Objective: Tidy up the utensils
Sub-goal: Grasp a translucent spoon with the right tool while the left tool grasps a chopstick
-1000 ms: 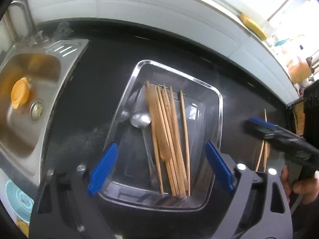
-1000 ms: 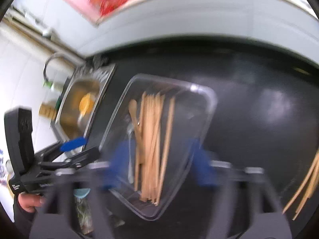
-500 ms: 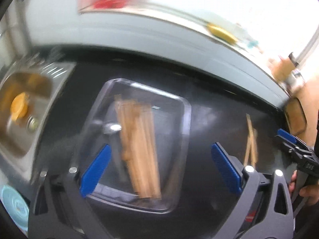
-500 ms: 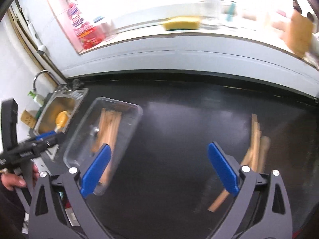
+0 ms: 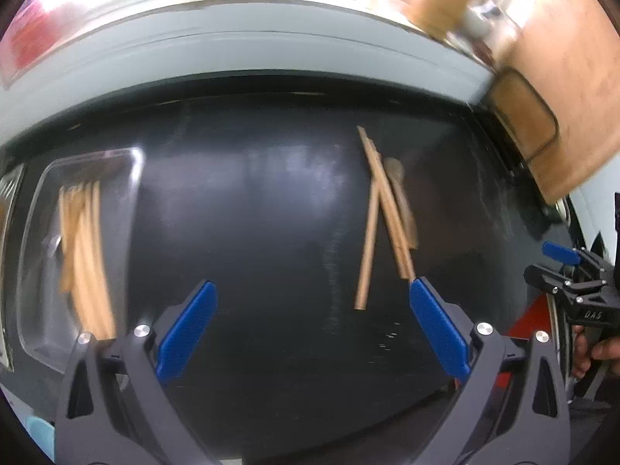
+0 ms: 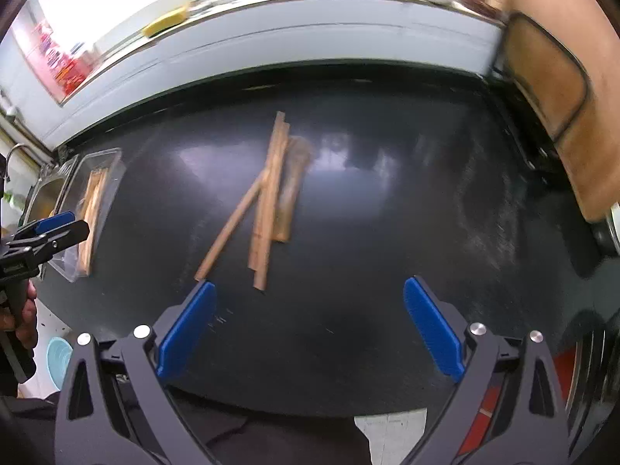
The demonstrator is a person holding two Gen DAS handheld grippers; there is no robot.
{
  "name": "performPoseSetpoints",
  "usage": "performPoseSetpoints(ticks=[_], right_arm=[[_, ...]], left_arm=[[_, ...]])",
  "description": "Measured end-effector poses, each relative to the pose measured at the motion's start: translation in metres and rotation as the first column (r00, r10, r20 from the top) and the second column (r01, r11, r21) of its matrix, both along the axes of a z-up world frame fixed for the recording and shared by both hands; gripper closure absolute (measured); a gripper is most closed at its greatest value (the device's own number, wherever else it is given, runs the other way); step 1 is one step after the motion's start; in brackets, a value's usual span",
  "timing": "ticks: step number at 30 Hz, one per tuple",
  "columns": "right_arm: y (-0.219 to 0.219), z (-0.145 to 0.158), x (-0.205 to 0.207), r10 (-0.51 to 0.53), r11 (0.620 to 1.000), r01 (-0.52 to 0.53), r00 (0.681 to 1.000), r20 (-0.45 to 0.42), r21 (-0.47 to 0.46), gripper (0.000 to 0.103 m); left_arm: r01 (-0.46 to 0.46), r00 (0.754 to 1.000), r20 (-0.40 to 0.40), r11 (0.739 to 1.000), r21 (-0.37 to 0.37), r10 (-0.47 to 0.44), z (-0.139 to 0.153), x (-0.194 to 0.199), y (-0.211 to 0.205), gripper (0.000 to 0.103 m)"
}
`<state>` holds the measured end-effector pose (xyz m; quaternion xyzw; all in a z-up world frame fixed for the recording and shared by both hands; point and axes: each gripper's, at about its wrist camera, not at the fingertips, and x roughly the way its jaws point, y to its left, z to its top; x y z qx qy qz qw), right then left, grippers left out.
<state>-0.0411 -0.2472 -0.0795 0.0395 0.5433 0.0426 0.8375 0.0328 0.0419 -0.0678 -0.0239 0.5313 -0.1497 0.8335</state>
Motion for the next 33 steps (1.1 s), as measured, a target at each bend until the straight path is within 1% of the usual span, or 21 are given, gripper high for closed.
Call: performPoseSetpoints(ticks=[4,8,12,14,16,18,21,23,25,26,27,28,31,33], right_arm=[[-0.022,-0.002,-0.005,0.008,1.0,-0.008,1.0,0.004,0.011,0.009],[-0.025,-0.002,0.0,0.025,1.0,-0.025,1.0,0.017,0.012,0.009],[-0.021,-0.008,0.021,0.024,1.0,-0.025,0.999,0.021,0.019,0.009],[-0.02,-0.013,0.035,0.019,1.0,-0.019,1.0,0.018,0.021,0.009],[-0.019,-0.023,0.05,0.005,1.0,-0.005,1.0,0.008,0.03,0.009],[-0.017,-0.035,0.066,-0.009,0.999,0.01,1.0,-0.009,0.039,0.009],[-0.004,-0.061,0.101,-0.021,0.999,0.023,0.998,-0.061,0.049,0.009],[0.005,-0.074,0.118,-0.016,1.0,0.018,0.997,-0.075,0.025,0.009],[0.013,-0.086,0.132,-0.007,1.0,0.008,0.995,-0.098,0.008,0.009],[0.017,-0.091,0.139,-0.007,1.0,0.007,0.994,-0.108,0.004,0.01],[0.021,-0.094,0.145,-0.007,1.0,0.007,0.994,-0.11,-0.004,0.013],[0.024,-0.097,0.149,-0.003,1.0,0.002,0.994,-0.111,-0.009,0.013],[0.033,-0.106,0.163,0.014,0.998,-0.022,0.992,-0.126,-0.061,0.016],[0.034,-0.113,0.169,0.009,0.999,-0.016,0.989,-0.148,-0.045,0.017]], left_arm=[[0.035,0.999,-0.012,0.999,0.018,-0.034,-0.007,-0.002,-0.036,0.006],[0.062,0.998,-0.016,0.997,0.043,-0.061,-0.018,0.005,-0.057,0.006],[0.124,0.992,-0.007,0.985,0.123,-0.124,-0.048,0.023,-0.08,0.006],[0.154,0.988,-0.012,0.977,0.144,-0.154,-0.066,0.035,-0.088,0.006],[0.184,0.983,-0.025,0.97,0.16,-0.183,-0.082,0.047,-0.095,0.006],[0.227,0.974,-0.021,0.958,0.177,-0.227,-0.1,0.06,-0.101,0.007],[0.278,0.96,-0.039,0.936,0.218,-0.276,-0.12,0.075,-0.106,0.01],[0.296,0.955,-0.064,0.931,0.214,-0.29,-0.129,0.083,-0.103,0.012],[0.308,0.951,-0.056,0.929,0.206,-0.303,-0.131,0.091,-0.102,0.012],[0.327,0.945,-0.049,0.922,0.206,-0.324,-0.131,0.094,-0.103,0.012],[0.344,0.938,-0.044,0.915,0.209,-0.343,-0.13,0.097,-0.105,0.012],[0.355,0.934,-0.04,0.911,0.21,-0.354,-0.13,0.099,-0.106,0.012],[0.393,0.916,-0.016,0.891,0.229,-0.4,-0.132,0.106,-0.114,0.012],[0.401,0.911,0.005,0.888,0.226,-0.412,-0.131,0.11,-0.116,0.013]])
